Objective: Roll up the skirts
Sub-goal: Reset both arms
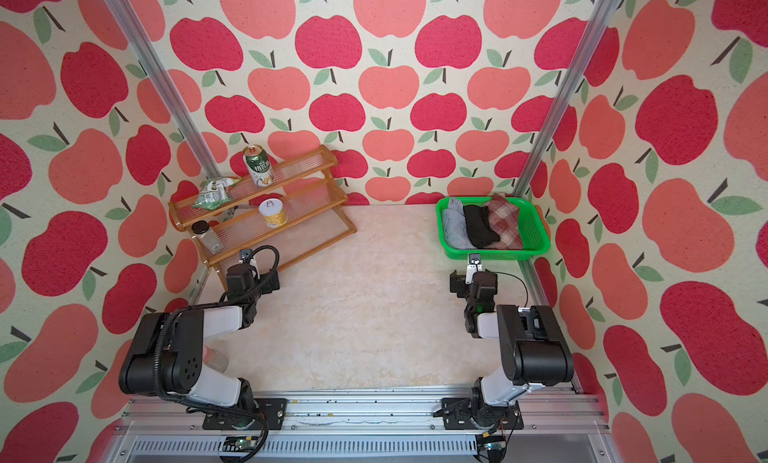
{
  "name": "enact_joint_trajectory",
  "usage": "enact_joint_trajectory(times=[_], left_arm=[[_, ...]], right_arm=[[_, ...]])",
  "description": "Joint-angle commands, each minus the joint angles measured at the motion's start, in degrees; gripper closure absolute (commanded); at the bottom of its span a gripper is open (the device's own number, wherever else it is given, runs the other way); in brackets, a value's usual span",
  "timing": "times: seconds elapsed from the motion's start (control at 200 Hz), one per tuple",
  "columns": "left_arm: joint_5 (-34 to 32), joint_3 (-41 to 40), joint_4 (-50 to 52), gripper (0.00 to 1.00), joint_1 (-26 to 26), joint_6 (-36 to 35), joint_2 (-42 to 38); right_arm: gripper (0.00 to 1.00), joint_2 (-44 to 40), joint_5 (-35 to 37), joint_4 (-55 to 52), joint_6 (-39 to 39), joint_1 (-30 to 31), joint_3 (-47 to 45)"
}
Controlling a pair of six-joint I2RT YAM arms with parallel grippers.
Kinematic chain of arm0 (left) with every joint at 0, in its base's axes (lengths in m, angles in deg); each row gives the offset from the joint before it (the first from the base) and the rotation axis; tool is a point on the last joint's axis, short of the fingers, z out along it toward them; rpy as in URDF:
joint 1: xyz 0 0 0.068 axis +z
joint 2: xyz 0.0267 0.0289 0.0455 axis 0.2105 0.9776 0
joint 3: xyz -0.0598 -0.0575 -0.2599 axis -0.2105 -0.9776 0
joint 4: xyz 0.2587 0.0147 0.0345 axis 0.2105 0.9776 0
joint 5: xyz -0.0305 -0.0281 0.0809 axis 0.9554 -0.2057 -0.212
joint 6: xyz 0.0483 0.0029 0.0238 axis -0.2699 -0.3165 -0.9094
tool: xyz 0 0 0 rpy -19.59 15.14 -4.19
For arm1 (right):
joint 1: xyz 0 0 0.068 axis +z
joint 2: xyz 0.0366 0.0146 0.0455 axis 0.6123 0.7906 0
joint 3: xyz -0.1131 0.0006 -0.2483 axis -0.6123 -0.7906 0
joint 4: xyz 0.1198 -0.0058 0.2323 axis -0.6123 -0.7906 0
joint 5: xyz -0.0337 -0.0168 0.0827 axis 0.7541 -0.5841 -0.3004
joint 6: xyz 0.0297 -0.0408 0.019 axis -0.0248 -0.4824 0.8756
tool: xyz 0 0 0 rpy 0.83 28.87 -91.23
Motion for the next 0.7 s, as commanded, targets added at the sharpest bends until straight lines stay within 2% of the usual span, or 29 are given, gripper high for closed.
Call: enact_joint_trajectory(times=[0.0, 0.05, 0.1, 0.695], left_arm=[[1.82, -2.33, -8.52, 0.01, 0.72, 0.74, 1.15], [2.15, -3.45, -13.01, 0.0, 0.74, 0.14, 3.05], [2.38, -2.84, -10.17, 0.01, 0.81, 0.49, 2.18], [5.12, -2.7, -10.21, 0.0, 2.05, 0.83, 2.45]], right_arm=[[0.01, -0.68, -1.43, -0.49, 1.4, -0.26, 1.26], [0.01, -0.67, -1.3, -0.25, 1.31, -0.22, 1.16], [0.01, -0.74, -1.19, -0.2, 1.32, -0.12, 1.07], [0.01, -0.72, -2.13, -0.81, 1.5, -0.58, 1.38]])
